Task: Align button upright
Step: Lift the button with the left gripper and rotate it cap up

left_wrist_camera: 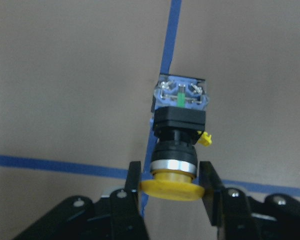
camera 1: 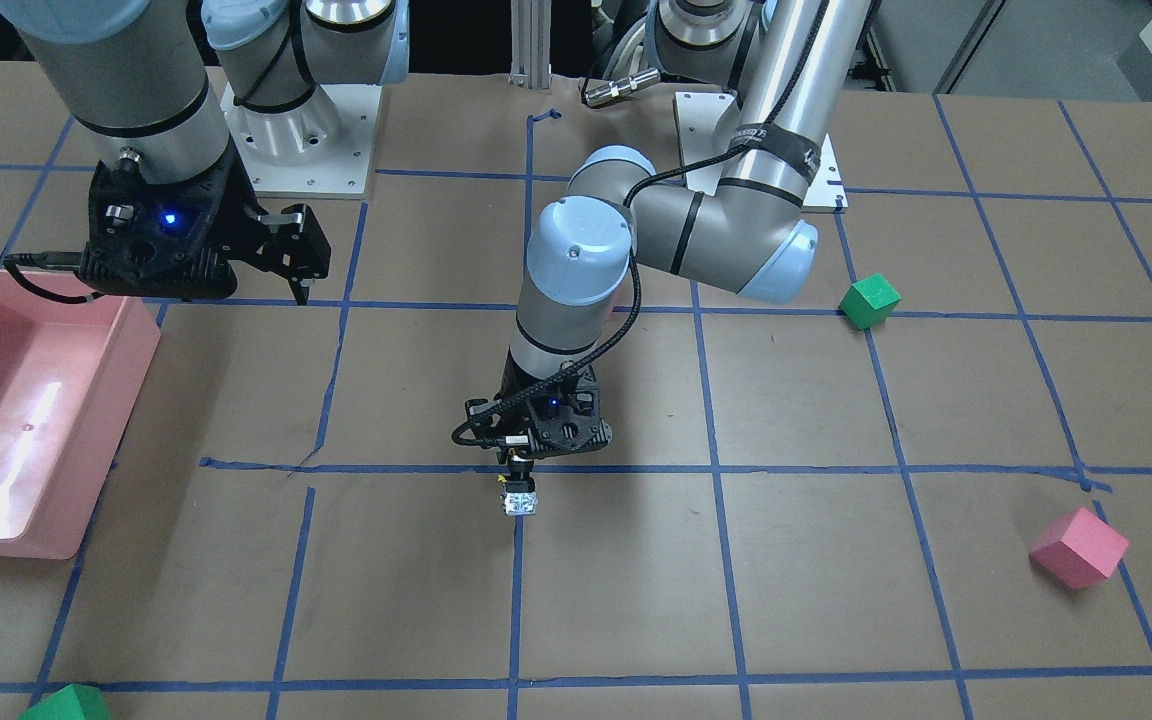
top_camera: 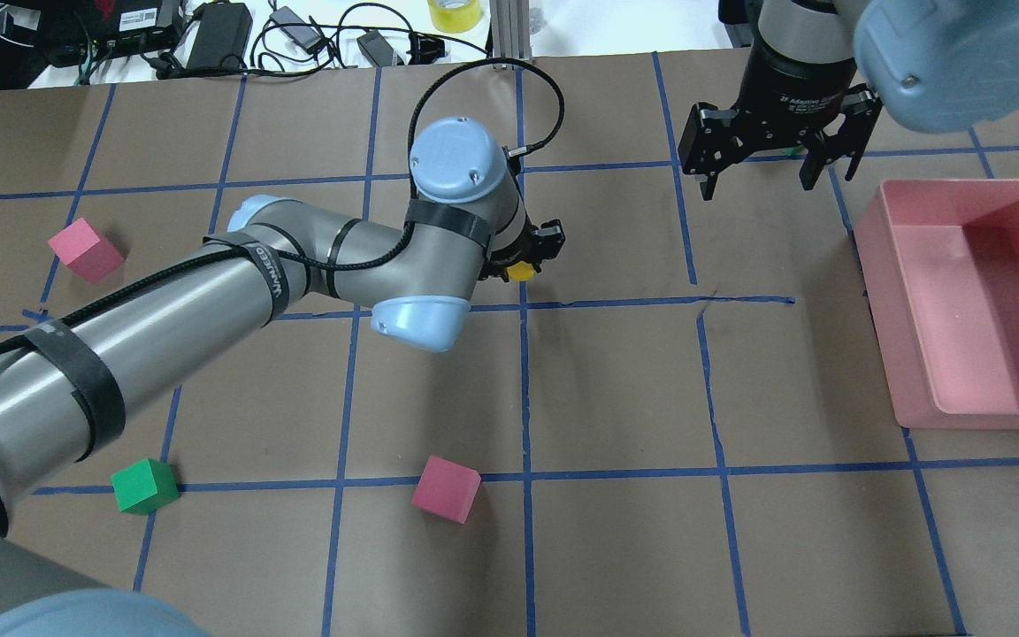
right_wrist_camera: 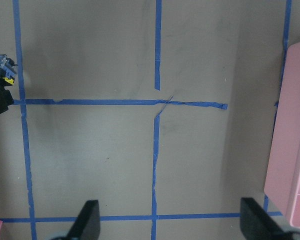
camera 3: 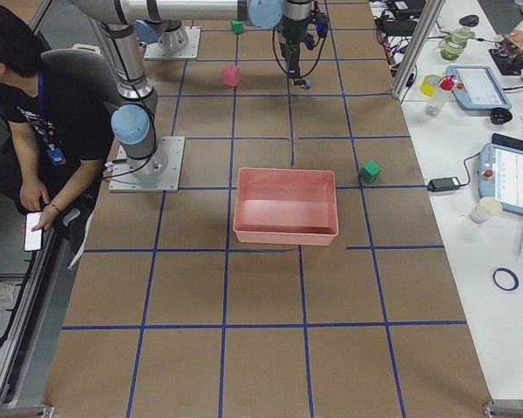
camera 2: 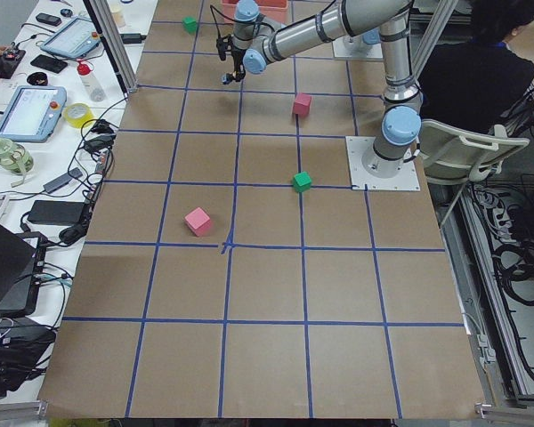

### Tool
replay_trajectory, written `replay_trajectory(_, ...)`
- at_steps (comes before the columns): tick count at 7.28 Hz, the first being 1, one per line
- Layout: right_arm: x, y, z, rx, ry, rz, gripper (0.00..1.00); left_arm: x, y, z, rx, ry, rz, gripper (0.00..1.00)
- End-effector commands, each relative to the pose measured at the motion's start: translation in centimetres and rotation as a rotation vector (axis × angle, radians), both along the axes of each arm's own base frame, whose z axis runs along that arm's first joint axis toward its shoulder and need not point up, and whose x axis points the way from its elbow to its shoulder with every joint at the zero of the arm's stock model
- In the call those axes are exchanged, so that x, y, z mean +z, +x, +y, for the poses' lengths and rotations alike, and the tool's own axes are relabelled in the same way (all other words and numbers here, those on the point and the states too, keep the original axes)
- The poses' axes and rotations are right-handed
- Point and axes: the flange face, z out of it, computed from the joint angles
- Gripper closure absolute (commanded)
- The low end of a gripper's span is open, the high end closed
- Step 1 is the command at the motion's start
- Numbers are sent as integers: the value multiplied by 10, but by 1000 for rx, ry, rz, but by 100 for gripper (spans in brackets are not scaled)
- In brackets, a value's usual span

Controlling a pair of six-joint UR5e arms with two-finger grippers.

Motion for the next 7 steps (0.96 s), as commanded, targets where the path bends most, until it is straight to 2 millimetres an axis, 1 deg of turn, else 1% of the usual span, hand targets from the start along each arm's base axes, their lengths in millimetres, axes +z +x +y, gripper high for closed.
replay_trajectory(1,0,-1,0,0,2,0,0,13,29,-20,197,246,161,100)
replay_trajectory(2,0,-1,1,0,0,0,0,2,62,-31,274,383,241,100)
replay_trajectory(3,4,-1,3,0,-4,0,0,-11,73,-38,320,468,342,100)
replay_trajectory(4,3,0,4,-2,2,-1,0,-22,72,-41,337,512,382,100)
replay_trajectory(5,3,-2,3,-3,-1,0,0,-33,67,-50,338,540,424,100)
replay_trajectory(6,4,-1,3,-2,-9,-2,0,-38,63,-55,393,622,432,100)
replay_trajectory(7,3,-2,3,-3,0,5,0,-30,63,-59,425,653,428,100)
